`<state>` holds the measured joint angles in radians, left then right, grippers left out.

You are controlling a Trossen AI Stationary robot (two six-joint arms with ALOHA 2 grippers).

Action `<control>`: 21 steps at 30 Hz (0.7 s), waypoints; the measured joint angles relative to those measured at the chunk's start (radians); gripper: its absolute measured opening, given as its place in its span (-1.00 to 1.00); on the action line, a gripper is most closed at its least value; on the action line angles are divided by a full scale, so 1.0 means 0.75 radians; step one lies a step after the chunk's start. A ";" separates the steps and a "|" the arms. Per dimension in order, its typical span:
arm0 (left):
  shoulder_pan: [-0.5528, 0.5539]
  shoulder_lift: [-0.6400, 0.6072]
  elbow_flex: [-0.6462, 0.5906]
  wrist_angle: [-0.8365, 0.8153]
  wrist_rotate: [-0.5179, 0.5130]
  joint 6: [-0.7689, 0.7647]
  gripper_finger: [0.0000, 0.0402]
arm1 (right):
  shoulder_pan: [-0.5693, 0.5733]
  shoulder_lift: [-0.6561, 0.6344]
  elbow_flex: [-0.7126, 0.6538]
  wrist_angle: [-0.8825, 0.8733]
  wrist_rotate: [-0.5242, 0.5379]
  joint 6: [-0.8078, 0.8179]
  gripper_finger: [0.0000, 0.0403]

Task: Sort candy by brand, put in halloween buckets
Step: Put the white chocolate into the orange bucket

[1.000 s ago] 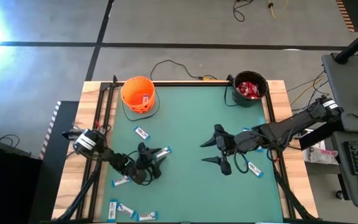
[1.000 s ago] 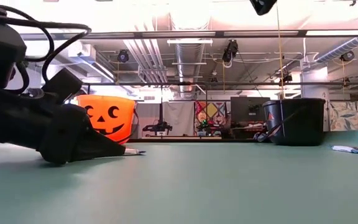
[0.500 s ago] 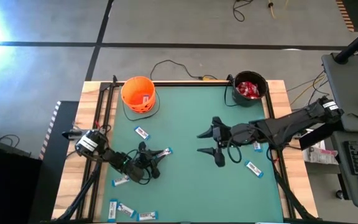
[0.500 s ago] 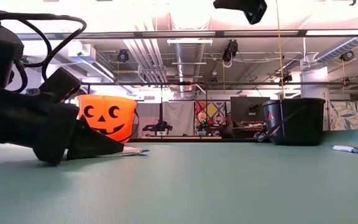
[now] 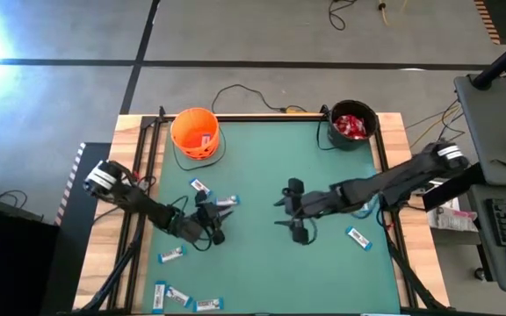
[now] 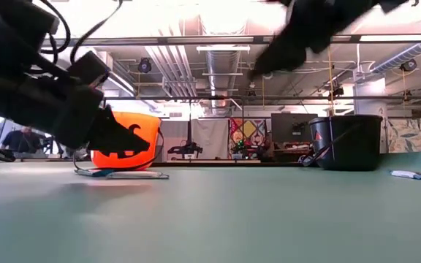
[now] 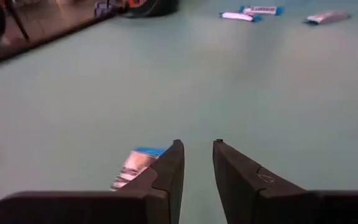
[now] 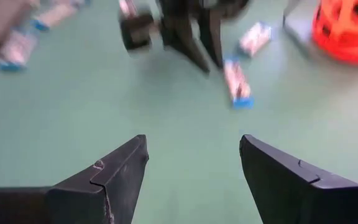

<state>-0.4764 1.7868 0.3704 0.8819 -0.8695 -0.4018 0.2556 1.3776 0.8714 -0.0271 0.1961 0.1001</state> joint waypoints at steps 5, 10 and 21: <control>0.010 -0.044 0.011 -0.251 0.060 -0.198 -0.66 | -0.005 0.201 -0.012 0.088 0.008 0.031 0.22; 0.020 -0.080 0.011 -0.292 0.053 -0.169 -0.53 | -0.004 0.315 -0.013 0.198 -0.001 0.014 0.22; 0.465 -0.299 -0.030 -0.475 0.622 0.250 0.03 | -0.004 0.346 -0.012 0.288 -0.042 0.049 0.22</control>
<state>-0.1278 1.5624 0.3482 0.5256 -0.4032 -0.2141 0.2527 1.6374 0.8627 0.1886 0.1648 0.1370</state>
